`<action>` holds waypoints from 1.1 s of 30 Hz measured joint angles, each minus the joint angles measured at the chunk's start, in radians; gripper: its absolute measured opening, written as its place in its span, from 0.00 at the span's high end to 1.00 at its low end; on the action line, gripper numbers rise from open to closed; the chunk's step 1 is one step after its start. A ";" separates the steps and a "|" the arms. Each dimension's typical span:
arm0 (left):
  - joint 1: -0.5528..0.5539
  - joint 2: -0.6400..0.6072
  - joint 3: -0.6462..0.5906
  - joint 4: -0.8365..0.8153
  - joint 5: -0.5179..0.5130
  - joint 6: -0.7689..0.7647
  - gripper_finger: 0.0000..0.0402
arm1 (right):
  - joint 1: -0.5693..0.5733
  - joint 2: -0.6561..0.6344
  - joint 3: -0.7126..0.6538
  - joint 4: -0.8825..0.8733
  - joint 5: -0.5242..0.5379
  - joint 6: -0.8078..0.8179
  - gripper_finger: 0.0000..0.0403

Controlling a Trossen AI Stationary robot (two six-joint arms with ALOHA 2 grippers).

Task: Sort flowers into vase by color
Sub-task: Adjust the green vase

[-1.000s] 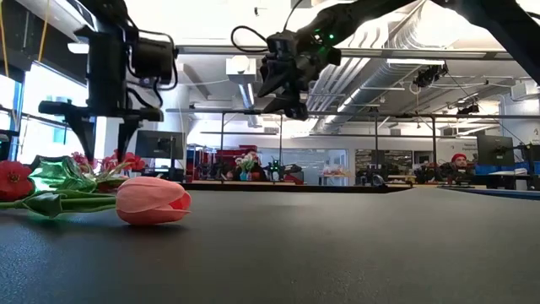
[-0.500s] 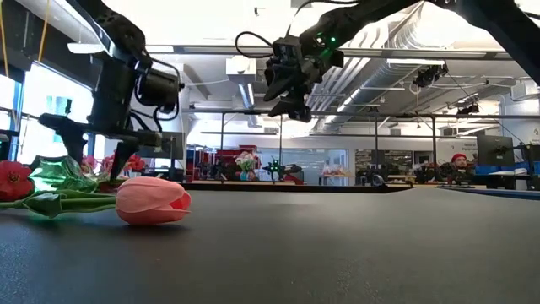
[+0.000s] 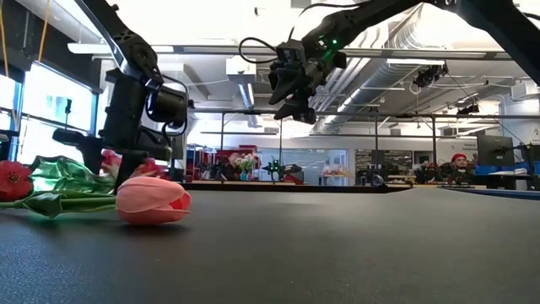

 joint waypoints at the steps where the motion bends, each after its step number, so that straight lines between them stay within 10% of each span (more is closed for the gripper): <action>1: 0.000 -0.009 0.002 0.000 -0.001 0.000 0.64 | 0.000 0.000 0.000 0.001 0.000 0.000 0.63; 16: -0.045 -0.261 0.017 0.110 -0.091 -0.026 0.69 | 0.000 0.000 0.000 0.000 0.007 0.048 0.63; 33: -0.265 -0.602 -0.015 0.283 -0.725 0.224 0.69 | 0.064 -0.103 0.000 0.101 0.341 0.318 0.63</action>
